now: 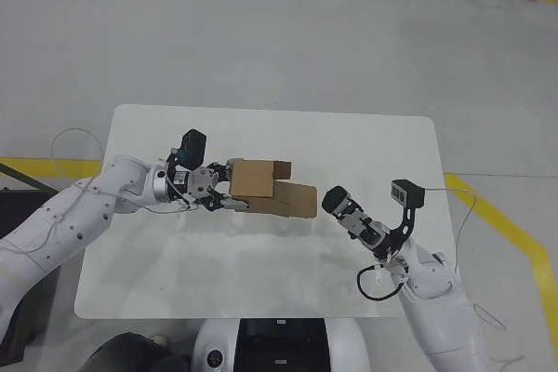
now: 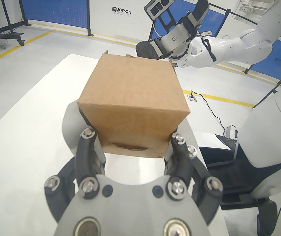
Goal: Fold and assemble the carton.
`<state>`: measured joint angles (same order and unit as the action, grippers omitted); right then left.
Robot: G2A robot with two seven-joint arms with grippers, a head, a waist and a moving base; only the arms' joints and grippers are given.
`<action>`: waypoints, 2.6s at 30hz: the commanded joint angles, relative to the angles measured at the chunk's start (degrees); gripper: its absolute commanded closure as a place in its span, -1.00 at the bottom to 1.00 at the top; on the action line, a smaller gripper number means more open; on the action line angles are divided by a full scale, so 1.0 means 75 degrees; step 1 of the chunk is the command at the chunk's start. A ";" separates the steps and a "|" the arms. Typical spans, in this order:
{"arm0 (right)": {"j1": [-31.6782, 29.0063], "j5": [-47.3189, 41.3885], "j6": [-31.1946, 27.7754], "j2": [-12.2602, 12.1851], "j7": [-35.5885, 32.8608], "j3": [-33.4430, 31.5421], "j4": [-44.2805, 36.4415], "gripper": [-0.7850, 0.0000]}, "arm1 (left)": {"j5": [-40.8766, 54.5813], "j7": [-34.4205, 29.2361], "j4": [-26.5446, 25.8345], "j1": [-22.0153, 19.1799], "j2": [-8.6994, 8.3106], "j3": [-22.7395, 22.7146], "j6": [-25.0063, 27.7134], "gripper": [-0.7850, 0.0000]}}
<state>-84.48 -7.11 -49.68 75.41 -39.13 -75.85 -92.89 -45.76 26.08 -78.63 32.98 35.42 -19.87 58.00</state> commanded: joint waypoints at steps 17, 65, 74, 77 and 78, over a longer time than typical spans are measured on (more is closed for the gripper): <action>0.0000 0.0000 -0.0002 0.0000 0.0000 0.0000 0.0000 -1.00 | 0.0001 0.0000 0.0000 0.0000 0.0000 0.0000 0.0000 0.29; 0.0000 0.0000 -0.0002 0.0000 0.0000 0.0000 0.0000 -1.00 | 0.0001 0.0000 0.0000 0.0000 0.0000 0.0000 0.0000 1.00; 0.0000 0.0000 -0.0002 0.0000 0.0000 0.0000 0.0000 -1.00 | 0.0135 -0.0356 0.0011 0.0123 -0.0049 -0.0233 0.0000 1.00; 0.0000 0.0000 -0.0002 0.0000 0.0000 0.0000 0.0000 -1.00 | -0.0002 -0.0427 -0.0106 0.0064 -0.0136 -0.0175 0.0000 1.00; 0.0000 0.0000 -0.0002 0.0000 0.0000 0.0000 0.0000 -1.00 | -0.0048 -0.0407 -0.0182 0.0043 -0.0170 -0.0115 0.0000 1.00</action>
<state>-84.48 -7.11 -49.68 75.41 -39.13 -75.85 -92.89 -45.67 22.91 -79.32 33.46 34.41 -21.22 58.00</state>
